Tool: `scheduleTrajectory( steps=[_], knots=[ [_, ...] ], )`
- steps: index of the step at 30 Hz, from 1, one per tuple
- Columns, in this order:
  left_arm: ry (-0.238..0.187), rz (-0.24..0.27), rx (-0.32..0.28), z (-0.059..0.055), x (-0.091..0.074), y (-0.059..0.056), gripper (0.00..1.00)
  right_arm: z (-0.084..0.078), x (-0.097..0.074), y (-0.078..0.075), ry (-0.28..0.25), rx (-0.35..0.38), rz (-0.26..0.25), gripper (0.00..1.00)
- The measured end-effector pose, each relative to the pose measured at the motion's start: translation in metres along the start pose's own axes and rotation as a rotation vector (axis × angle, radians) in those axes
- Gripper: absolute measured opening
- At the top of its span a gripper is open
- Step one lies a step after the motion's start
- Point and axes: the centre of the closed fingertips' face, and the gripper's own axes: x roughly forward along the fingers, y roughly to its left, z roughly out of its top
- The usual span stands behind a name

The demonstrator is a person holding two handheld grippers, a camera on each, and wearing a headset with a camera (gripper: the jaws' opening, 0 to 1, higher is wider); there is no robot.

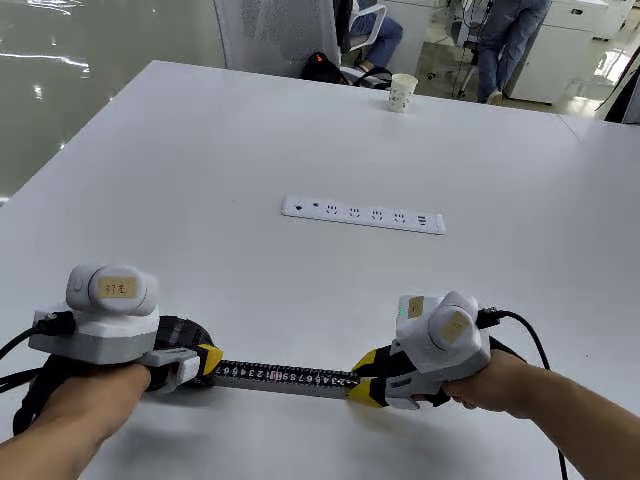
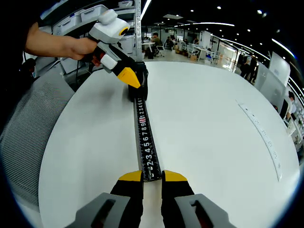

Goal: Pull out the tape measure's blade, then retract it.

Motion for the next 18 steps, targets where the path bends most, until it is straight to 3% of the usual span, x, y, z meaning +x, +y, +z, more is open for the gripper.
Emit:
scheduleTrajectory(
  steps=[18],
  knots=[
    [0.003,-0.005,0.003,0.0,0.001,0.001,0.55,0.012,0.011,0.003,-0.013,0.001,0.003,0.1]
  ],
)
